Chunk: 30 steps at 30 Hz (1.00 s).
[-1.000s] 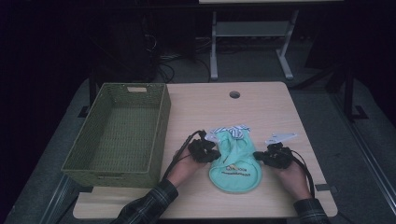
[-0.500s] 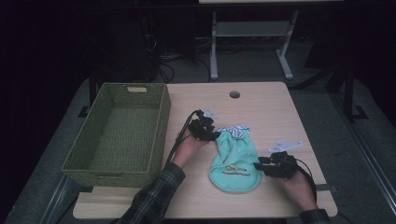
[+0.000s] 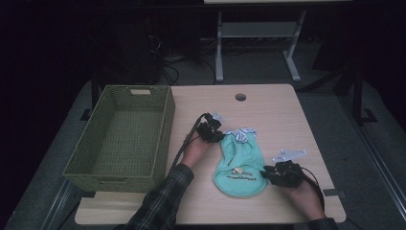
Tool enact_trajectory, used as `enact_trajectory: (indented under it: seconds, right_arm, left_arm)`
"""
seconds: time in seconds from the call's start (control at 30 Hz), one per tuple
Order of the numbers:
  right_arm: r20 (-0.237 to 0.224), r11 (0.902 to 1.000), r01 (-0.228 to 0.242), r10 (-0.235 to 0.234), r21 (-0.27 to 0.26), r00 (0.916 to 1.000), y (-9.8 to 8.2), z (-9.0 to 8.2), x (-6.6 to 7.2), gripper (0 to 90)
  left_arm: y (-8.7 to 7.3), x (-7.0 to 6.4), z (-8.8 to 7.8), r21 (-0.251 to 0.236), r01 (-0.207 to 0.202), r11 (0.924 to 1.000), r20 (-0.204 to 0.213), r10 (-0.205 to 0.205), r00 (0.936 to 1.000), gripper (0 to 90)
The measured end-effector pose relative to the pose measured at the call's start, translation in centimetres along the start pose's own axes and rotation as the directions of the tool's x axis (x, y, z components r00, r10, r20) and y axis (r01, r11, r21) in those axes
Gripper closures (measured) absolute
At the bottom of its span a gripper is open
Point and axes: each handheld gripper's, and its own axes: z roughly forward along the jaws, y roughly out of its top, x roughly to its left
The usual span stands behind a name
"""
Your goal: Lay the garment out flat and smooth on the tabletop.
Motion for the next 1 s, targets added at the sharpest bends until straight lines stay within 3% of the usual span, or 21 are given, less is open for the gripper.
enact_trajectory:
  seconds: [0.23,0.37,0.57,0.7,0.8,0.9,1.0]
  right_arm:
    - [0.004,0.9999,0.01,-0.01,0.007,0.9999,-0.1,-0.2,-0.3,82.6]
    - [0.006,0.9998,0.009,-0.009,0.015,0.9999,-0.1,-0.3,-0.5,83.7]
    - [0.007,0.9999,0.013,-0.013,0.011,0.9999,-0.1,-0.3,-0.8,82.8]
    - [0.0,1.0,0.0,0.0,0.008,1.0,-0.1,-0.3,-0.9,75.0]
    - [-0.013,0.9999,-0.007,0.007,-0.009,0.9999,-0.1,-0.4,-1.1,71.0]
    - [-0.016,0.9992,-0.007,0.007,-0.039,0.9998,0.3,-0.8,-1.1,70.7]
    - [-0.022,0.9987,-0.009,0.008,-0.049,0.9997,0.7,-0.8,-1.1,73.9]
  left_arm:
    - [0.8,0.4,-1.8,-0.039,-0.002,0.9992,-0.057,0.0,0.9984,85.0]
    - [1.0,0.9,-2.5,-0.034,0.001,0.9994,-0.084,-0.004,0.9965,85.2]
    - [0.1,1.0,-1.3,0.016,-0.002,0.9999,-0.069,0.003,0.9976,82.6]
    - [-0.1,0.8,-1.8,-0.014,0.011,0.9998,-0.067,-0.012,0.9977,72.1]
    - [-0.1,0.5,-3.1,-0.04,-0.003,0.9992,-0.059,0.0,0.9983,68.3]
    - [-0.4,-0.1,-4.1,-0.057,-0.017,0.9982,-0.043,0.015,0.9989,70.0]
    - [-1.0,-1.0,-4.8,-0.066,-0.028,0.9975,-0.006,0.027,0.9996,79.1]
